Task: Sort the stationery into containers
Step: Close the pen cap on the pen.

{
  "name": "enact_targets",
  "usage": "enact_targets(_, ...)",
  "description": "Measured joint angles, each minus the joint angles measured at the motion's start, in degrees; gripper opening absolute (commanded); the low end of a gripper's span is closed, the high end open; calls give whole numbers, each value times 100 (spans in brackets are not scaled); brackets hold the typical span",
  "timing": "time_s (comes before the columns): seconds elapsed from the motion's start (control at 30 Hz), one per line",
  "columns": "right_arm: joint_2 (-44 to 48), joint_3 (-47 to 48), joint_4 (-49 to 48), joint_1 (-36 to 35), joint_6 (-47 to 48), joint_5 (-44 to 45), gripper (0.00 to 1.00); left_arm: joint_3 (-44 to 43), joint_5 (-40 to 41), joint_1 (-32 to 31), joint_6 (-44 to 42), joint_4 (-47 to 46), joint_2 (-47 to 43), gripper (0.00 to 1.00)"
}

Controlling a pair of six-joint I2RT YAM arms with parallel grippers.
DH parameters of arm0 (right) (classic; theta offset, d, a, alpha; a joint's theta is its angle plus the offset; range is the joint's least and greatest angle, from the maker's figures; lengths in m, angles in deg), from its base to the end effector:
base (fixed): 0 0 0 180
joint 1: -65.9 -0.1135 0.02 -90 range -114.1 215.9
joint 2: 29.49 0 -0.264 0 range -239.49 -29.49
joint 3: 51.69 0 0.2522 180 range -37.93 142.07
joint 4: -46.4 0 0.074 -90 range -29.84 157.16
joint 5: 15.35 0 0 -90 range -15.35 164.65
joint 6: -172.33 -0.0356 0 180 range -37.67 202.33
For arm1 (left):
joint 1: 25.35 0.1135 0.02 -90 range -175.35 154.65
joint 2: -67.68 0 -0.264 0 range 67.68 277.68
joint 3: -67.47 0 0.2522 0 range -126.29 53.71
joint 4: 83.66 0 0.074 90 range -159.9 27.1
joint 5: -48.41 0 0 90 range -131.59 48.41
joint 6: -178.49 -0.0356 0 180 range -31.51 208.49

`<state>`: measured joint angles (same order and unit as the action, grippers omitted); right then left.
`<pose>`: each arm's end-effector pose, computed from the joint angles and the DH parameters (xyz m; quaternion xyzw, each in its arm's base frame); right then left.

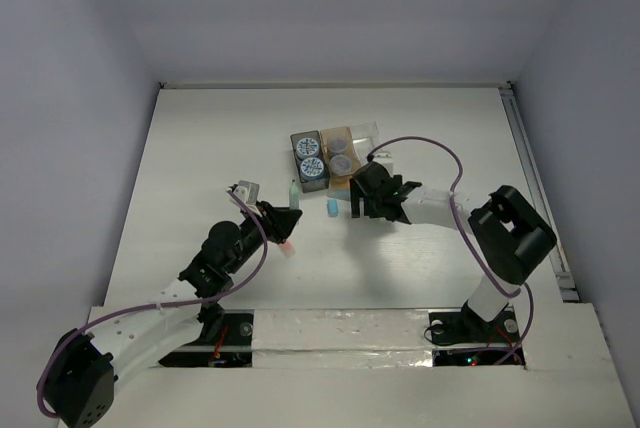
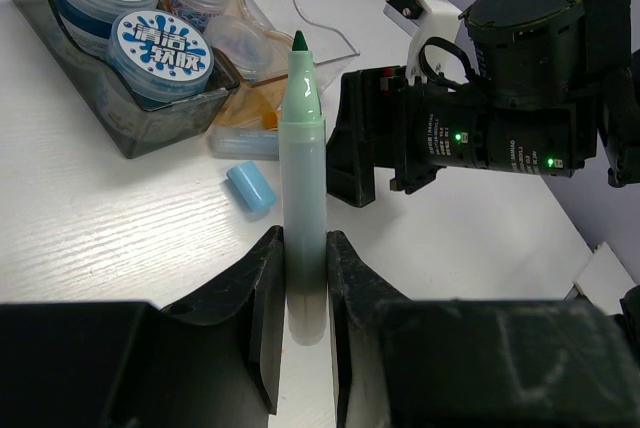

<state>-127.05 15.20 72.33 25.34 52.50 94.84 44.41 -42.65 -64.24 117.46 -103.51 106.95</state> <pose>0.2593 0.2058 0.1569 -0.0380 0.9436 0.0259 0.3280 0.1297 -0.1055 0.2172 0.0659 0.6811 -0.4123 0.6015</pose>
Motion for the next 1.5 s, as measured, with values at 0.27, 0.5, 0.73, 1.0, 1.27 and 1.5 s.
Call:
enact_targets(0.27,111,-122,26,37,-48,-17,54,0,0,0,0,0,0,0)
enact_targets(0.5,111,-122,28,46,-66,-24,38,0,0,0,0,2,-2,0)
enact_targets(0.73,127,-122,37,48,-133,-24,12,0,-2,0,0,0,0,0)
enact_targets(1.0,1010,-435,210,44,-103,-391,11,2,-4,0,20,-111,168,0)
enact_targets(1.27,2048,-44,-859,35,-229,-986,9,2,-96,-4,146,-269,431,0)
enact_targets(1.5,1373,815,-2022,-214,-507,-1165,9,0,-105,-50,157,-299,505,0)
